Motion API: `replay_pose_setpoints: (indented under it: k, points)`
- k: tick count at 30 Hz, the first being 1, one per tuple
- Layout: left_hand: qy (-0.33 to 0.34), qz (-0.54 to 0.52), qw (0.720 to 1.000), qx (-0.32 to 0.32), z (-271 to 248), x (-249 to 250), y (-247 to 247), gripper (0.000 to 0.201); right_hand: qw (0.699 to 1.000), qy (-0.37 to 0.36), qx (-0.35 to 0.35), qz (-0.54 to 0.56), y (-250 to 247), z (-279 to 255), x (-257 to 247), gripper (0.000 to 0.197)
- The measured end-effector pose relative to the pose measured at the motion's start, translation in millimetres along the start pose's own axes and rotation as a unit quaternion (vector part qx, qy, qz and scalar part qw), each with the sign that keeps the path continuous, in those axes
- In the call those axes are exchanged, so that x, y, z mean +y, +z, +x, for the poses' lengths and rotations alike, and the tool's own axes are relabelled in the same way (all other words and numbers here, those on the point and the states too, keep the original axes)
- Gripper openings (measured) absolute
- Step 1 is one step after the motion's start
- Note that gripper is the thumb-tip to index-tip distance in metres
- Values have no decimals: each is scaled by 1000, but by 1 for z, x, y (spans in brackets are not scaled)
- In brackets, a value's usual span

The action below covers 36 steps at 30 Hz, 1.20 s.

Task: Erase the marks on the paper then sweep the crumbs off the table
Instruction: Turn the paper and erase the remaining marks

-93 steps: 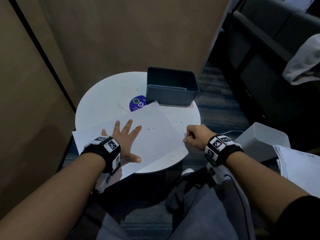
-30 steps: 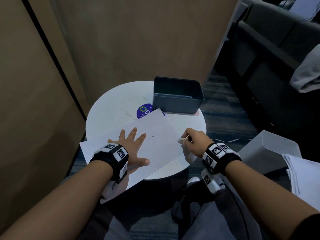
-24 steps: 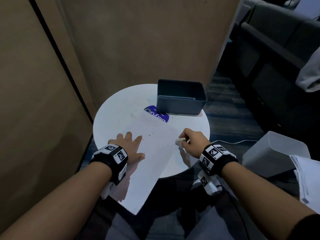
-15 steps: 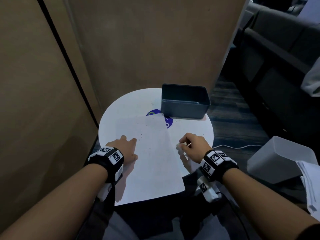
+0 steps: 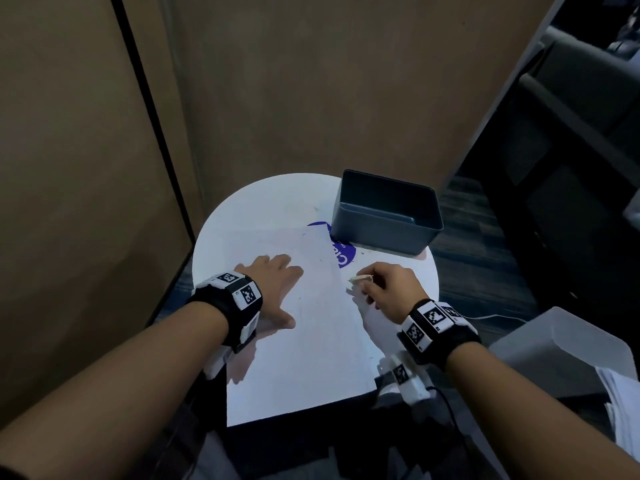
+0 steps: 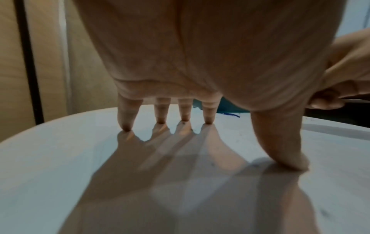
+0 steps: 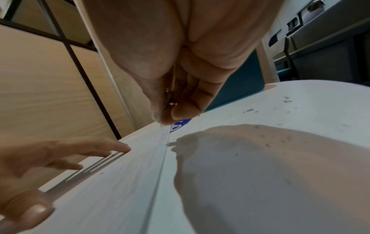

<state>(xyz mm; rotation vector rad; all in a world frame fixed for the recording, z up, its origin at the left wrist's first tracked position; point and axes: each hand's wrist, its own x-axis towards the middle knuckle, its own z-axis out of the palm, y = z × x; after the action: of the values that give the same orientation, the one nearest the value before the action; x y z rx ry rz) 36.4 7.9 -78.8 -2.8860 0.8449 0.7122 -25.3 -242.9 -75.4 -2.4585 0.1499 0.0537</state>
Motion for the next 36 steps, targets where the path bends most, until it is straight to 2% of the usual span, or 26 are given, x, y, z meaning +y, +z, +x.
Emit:
replay_pose_setpoints:
  k: [4,6,10,15,20,26,30,33,36]
  points:
    - [6,18,998,58,4,-8,-1,85,998,-17,-13,-52,4,18,1,14]
    - [9,0,996,86,12,-6,-7,90,996,-30,-30,-80,8,29,-5,13]
    - [3,-12,998,63,33,5,-11,115,984,-88,-51,-145,16,52,-27,16]
    - [-5,1,1000,20,50,5,0,130,965,-113,-89,-219,17,83,-54,20]
    - [-9,7,1000,2,55,6,3,134,951,-115,-131,-255,17,90,-52,16]
    - [-12,2,1000,-9,57,4,2,137,939,-170,-123,-272,18,86,-50,19]
    - [-14,11,1000,-12,57,3,3,135,935,-160,-139,-284,22,80,-49,21]
    - [-12,13,1000,-18,58,4,5,135,923,-164,-178,-299,19,64,-42,22]
    - [-11,15,1000,-18,58,5,6,136,930,-147,-187,-279,10,64,-47,20]
